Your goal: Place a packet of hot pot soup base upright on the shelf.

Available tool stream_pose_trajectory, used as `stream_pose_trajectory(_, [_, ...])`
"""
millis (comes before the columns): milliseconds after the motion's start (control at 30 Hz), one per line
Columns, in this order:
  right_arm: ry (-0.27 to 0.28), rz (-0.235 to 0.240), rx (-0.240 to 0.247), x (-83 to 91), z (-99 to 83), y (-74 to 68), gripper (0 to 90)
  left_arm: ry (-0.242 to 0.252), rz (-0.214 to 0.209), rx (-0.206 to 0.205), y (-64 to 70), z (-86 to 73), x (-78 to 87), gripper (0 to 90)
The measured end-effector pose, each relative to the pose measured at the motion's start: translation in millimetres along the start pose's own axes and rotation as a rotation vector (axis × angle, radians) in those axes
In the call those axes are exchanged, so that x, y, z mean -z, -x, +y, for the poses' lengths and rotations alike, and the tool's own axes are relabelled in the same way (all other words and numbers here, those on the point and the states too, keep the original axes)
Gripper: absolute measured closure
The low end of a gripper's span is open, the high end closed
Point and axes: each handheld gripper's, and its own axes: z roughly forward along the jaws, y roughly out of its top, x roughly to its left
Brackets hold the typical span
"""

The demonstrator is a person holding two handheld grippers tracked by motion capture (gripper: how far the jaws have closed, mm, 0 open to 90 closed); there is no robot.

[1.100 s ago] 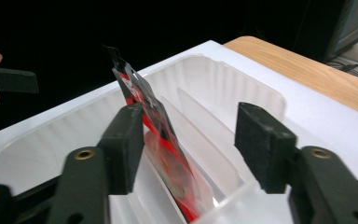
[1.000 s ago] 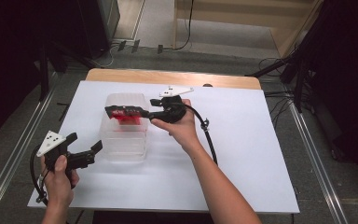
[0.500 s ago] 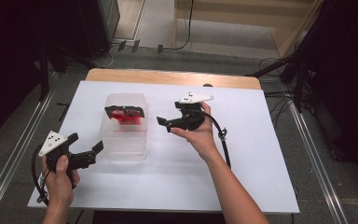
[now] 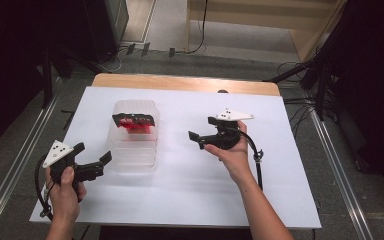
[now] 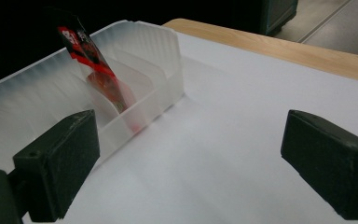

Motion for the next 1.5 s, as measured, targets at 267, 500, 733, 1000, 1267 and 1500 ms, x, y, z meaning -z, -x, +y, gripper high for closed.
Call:
stream_pose_trajectory(267, [0.023, -0.031, -0.018, 25.8, -11.1, 10.0, 4.9, -0.003, 0.0, -0.007, 2.1, -0.1, -0.5, 0.0])
stream_pose_trajectory(500, [0.049, -0.067, -0.032, 57.3, -24.7, 20.0, 4.9, -0.008, 0.003, -0.01, 2.2, -0.7, -2.1, 0.0])
stream_pose_trajectory(733, [0.061, -0.095, -0.059, 79.5, -43.0, 29.5, 4.9, -0.009, 0.005, -0.01, 3.2, -1.0, -2.5, 0.0])
stream_pose_trajectory(1000, [0.075, -0.111, -0.088, 98.3, -57.8, 36.8, 5.0, -0.013, 0.006, -0.009, 3.0, -1.4, -2.9, 0.0])
stream_pose_trajectory(1267, [0.079, -0.158, -0.117, 121.8, -78.8, 44.9, 6.1, -0.013, 0.005, -0.007, 2.8, -1.8, -2.9, 0.0])
stream_pose_trajectory(1500, [0.077, -0.195, -0.138, 140.1, -96.1, 51.5, 6.2, -0.009, 0.007, -0.004, 1.7, -1.7, -2.3, 0.0])
